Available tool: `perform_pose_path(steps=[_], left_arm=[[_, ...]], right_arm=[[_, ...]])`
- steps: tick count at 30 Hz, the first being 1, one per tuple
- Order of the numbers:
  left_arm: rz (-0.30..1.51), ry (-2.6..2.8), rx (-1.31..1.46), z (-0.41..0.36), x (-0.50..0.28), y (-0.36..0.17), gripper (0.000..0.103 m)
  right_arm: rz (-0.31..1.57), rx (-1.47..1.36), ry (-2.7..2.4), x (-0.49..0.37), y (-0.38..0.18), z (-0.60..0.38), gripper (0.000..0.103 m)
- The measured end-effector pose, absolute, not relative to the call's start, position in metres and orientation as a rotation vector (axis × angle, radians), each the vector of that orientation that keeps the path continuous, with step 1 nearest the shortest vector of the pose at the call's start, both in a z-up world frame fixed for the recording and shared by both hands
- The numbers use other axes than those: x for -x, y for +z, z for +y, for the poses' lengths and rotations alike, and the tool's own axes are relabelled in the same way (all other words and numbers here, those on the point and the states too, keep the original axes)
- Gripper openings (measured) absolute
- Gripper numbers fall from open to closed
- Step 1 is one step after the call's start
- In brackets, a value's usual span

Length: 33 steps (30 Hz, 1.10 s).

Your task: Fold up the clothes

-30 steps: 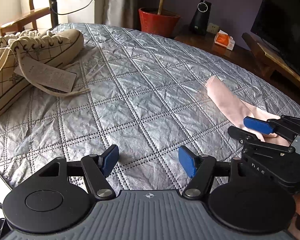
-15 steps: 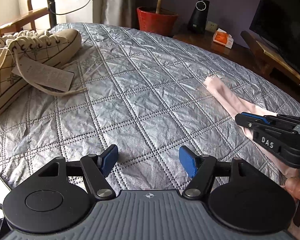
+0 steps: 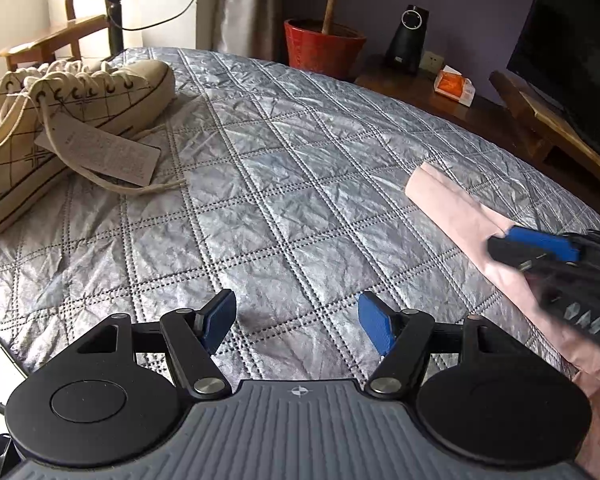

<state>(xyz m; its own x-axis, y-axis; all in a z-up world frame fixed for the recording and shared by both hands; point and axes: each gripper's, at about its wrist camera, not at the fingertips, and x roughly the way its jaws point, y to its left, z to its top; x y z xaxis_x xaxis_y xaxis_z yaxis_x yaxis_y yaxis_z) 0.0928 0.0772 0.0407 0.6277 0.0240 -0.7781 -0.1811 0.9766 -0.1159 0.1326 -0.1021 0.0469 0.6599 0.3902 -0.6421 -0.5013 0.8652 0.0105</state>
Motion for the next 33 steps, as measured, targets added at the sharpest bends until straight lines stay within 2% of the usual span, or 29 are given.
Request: perform_pose_path(steps=[1, 2, 5, 8, 12, 14, 15, 18, 20, 33], left_arm=[[0.888, 0.117, 0.189, 0.077, -0.093, 0.040, 0.074], [0.889, 0.117, 0.189, 0.077, -0.093, 0.040, 0.074], [0.892, 0.114, 0.188, 0.076, -0.093, 0.040, 0.074], [0.892, 0.110, 0.184, 0.076, -0.093, 0.040, 0.074], [0.895, 0.106, 0.183, 0.075, -0.093, 0.039, 0.074], [0.896, 0.103, 0.180, 0.074, -0.093, 0.039, 0.074], [0.896, 0.102, 0.179, 0.074, -0.093, 0.039, 0.074], [0.897, 0.099, 0.179, 0.073, -0.093, 0.039, 0.074], [0.898, 0.098, 0.177, 0.073, -0.093, 0.039, 0.074], [0.887, 0.119, 0.193, 0.077, -0.092, 0.042, 0.075]], right_arm=[[0.685, 0.178, 0.522, -0.133, 0.045, -0.098, 0.040], [0.686, 0.207, 0.531, -0.134, 0.043, -0.093, 0.042], [0.710, 0.274, 0.507, -0.142, 0.031, -0.082, 0.042], [0.739, 0.120, 0.482, -0.157, 0.024, -0.099, 0.043], [0.775, 0.021, 0.435, -0.172, 0.021, -0.110, 0.035], [0.772, 0.081, 0.417, -0.174, 0.021, -0.105, 0.024], [0.765, 0.109, 0.409, -0.174, 0.021, -0.104, 0.015], [0.747, 0.131, 0.407, -0.172, 0.021, -0.105, 0.006], [0.735, 0.128, 0.408, -0.167, 0.020, -0.104, 0.004], [0.683, -0.632, 0.665, -0.145, 0.033, -0.166, 0.004]])
